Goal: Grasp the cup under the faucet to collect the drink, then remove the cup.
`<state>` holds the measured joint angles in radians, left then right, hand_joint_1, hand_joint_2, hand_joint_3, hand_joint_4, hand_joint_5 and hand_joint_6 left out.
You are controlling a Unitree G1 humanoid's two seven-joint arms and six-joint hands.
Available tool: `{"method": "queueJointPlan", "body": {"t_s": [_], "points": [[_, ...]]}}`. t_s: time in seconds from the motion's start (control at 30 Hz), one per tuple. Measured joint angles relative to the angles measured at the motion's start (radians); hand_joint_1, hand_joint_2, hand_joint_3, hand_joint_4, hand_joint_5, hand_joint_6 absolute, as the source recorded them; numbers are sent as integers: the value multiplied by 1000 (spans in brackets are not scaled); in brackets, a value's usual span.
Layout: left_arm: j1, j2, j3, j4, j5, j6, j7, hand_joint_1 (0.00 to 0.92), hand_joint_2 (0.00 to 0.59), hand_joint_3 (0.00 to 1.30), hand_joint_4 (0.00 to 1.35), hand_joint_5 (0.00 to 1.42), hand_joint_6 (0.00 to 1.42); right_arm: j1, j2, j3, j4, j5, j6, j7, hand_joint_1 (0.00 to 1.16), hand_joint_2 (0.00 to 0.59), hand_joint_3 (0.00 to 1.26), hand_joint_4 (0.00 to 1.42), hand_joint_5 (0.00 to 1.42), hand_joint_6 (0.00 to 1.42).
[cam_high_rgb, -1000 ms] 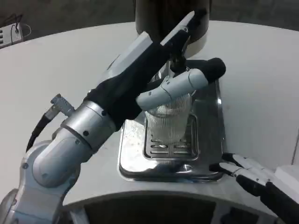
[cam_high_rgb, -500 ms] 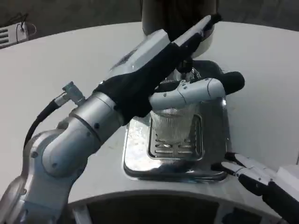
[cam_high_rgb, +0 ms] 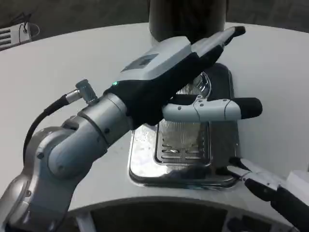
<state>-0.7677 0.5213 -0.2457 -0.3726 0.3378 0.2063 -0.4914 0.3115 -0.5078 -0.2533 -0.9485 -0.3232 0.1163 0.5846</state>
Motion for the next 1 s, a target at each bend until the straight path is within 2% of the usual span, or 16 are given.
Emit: {"method": "queueJointPlan", "body": {"t_s": [0.03, 0.2, 0.33, 0.5, 0.7, 0.83, 1.0], "points": [[-3, 7, 0, 1, 6, -5, -5, 0, 44, 0, 0, 0, 116, -7, 12, -1, 7, 27, 21, 0, 494, 393, 98, 0, 90, 91], [-7, 16, 1, 4, 19, -20, -17, 0, 43, 0, 0, 0, 118, -47, 63, -11, 56, 123, 109, -34, 621, 292, 27, 0, 131, 126], [-7, 18, 7, 4, 20, -23, -23, 0, 38, 0, 0, 0, 130, -83, 106, -5, 112, 154, 135, -101, 661, 269, 0, 0, 124, 129], [-7, 19, 19, 4, 19, -23, -32, 0, 25, 0, 0, 0, 136, -111, 149, 47, 174, 132, 123, -195, 699, 245, 0, 12, 122, 129], [-6, 19, 34, 4, 19, -21, -42, 0, 16, 0, 0, 0, 135, -133, 191, 116, 246, 73, 60, -306, 722, 236, 0, 22, 112, 111], [-6, 20, 40, 3, 19, -21, -46, 0, 7, 0, 0, 0, 117, -158, 210, 158, 288, 35, 40, -362, 727, 236, 0, 22, 111, 111], [-9, 28, 45, 3, 19, -24, -58, 0, 3, 0, 0, 0, 110, -209, 231, 209, 336, 2, 39, -395, 747, 230, 0, 22, 108, 96]]}}
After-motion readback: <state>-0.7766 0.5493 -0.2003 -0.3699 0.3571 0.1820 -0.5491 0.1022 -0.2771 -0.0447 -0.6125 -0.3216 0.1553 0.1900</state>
